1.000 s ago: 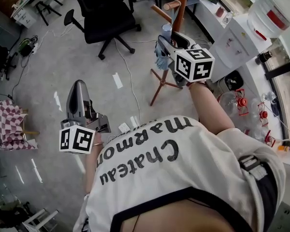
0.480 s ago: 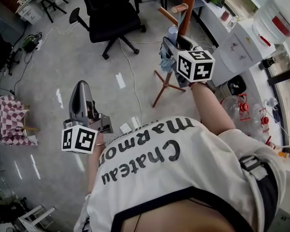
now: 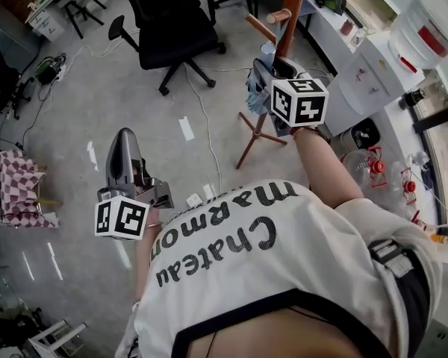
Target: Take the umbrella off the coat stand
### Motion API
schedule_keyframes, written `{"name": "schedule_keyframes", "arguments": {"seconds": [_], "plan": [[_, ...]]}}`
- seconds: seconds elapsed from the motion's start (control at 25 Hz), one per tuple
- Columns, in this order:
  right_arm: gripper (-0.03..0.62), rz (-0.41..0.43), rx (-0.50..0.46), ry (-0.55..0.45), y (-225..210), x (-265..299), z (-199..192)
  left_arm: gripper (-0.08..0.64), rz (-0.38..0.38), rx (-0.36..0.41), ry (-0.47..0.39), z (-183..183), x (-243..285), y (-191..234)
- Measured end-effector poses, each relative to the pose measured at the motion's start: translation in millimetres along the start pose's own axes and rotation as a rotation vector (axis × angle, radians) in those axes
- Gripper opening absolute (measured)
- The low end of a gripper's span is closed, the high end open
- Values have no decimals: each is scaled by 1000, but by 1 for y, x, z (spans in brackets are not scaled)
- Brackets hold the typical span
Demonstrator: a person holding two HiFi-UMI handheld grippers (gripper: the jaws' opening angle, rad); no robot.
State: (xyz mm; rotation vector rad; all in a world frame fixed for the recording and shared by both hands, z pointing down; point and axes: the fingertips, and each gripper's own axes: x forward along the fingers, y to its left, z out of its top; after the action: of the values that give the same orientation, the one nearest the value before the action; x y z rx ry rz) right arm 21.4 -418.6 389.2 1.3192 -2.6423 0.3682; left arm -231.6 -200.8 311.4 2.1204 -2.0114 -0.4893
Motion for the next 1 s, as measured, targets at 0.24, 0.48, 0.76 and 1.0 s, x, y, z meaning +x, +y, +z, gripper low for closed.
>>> {"name": "schedule_keyframes", "arguments": {"seconds": [0.24,0.48,0.76,1.0], "plan": [[169,-4,35,15,-3,-1,1,11,1,1,-7,5,-3,3],[167,-11,34,23,-2,-3,2,11,-1,-2,-9,7,-4,6],[166,-20,55,24,0,-8,5,11,-2,-8,-12,8,-7,9],[166,-1,88,14,4,-15,8,11,-8,-9,-18,9,-10,7]]}}
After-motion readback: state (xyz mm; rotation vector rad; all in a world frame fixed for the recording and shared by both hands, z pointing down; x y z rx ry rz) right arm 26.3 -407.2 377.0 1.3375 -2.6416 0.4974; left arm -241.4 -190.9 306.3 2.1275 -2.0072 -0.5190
